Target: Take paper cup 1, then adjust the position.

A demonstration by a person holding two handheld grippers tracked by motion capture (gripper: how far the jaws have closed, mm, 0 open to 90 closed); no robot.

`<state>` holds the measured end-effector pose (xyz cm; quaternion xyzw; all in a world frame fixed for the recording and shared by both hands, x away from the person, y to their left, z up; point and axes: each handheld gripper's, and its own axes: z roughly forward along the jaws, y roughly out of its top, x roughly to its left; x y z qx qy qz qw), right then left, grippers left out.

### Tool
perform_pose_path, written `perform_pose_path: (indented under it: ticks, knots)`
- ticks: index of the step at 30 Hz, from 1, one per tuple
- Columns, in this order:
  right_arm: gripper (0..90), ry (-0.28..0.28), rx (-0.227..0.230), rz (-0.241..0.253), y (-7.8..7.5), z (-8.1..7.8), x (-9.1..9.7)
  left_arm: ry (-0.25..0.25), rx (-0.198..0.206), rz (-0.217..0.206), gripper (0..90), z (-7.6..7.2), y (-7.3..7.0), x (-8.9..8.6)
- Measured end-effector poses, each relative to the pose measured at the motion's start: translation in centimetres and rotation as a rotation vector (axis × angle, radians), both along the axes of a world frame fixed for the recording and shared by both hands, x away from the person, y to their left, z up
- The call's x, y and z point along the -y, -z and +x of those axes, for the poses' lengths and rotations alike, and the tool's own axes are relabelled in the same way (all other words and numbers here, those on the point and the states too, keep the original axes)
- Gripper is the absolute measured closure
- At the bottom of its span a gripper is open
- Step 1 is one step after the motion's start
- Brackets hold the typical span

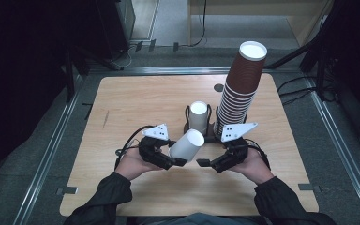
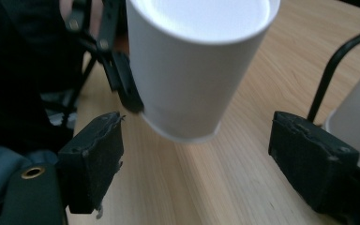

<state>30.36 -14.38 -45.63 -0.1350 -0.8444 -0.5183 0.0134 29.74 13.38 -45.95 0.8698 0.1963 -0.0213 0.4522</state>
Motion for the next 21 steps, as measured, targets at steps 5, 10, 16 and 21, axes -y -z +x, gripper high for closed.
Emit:
perform_pose_path:
  ticks: [5,10,16,21]
  knots:
    - [18.8,0.009,0.014,-0.098,0.4,-0.1,0.1,0.002,0.011,0.045,31.4,0.1,0.0,-0.2]
    - [19.2,0.009,0.018,-0.146,0.6,-0.1,0.2,0.008,0.027,0.093,31.5,0.2,0.0,-0.4]
    - [19.2,0.006,0.025,-0.204,0.8,0.0,0.3,0.02,0.032,0.157,31.9,0.7,0.1,-0.4]
    - [19.2,0.001,0.029,-0.21,0.8,0.3,0.3,0.056,0.026,0.231,32.0,1.1,0.7,-0.1]
